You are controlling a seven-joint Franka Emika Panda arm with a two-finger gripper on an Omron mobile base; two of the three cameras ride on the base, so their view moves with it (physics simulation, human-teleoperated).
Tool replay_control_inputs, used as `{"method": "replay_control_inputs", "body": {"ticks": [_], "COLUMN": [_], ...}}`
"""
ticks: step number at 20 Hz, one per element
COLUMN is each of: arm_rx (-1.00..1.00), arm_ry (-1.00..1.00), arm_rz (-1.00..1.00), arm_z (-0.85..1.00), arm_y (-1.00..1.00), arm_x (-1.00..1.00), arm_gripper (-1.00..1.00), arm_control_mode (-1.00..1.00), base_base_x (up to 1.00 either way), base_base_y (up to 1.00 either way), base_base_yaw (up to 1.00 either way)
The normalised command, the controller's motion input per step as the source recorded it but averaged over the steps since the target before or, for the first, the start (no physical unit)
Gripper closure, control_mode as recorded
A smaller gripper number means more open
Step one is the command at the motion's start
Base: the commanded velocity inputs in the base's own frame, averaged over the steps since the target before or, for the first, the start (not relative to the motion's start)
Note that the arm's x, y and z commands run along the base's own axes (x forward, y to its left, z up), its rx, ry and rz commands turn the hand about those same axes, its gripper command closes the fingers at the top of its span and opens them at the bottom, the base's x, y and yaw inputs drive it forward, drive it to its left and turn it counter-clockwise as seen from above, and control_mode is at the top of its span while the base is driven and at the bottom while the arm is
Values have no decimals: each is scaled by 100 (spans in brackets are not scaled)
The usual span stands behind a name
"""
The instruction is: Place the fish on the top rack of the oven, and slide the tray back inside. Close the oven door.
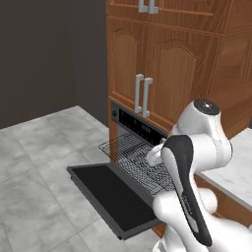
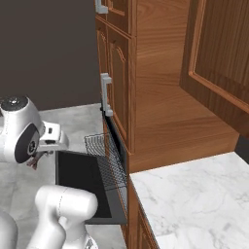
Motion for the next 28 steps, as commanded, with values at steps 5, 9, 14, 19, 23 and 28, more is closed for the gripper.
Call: {"method": "replay_control_inputs", "body": {"ticks": [5,9,14,19,23,28], "arm_rx": [-20,-4,0,0,-10,-10], "arm_ry": [-7,3,9,3,-7,-7], "arm_rz": [-8,-6,-1,0,0,0], "arm_z": [-39,-18,-26,-31,-44,-38], "arm_y": [0,-1,-3,0,3,1], "arm_x": [19,36,51,46,16,18], "arm_gripper": [100,100,100,100,100,100], "arm_control_mode": [-100,-100,-100,-100,-100,-100], "base_base_x": [0,0,0,0,0,0], "base_base_y": [0,0,0,0,0,0], "base_base_yaw": [0,0,0,0,0,0]}}
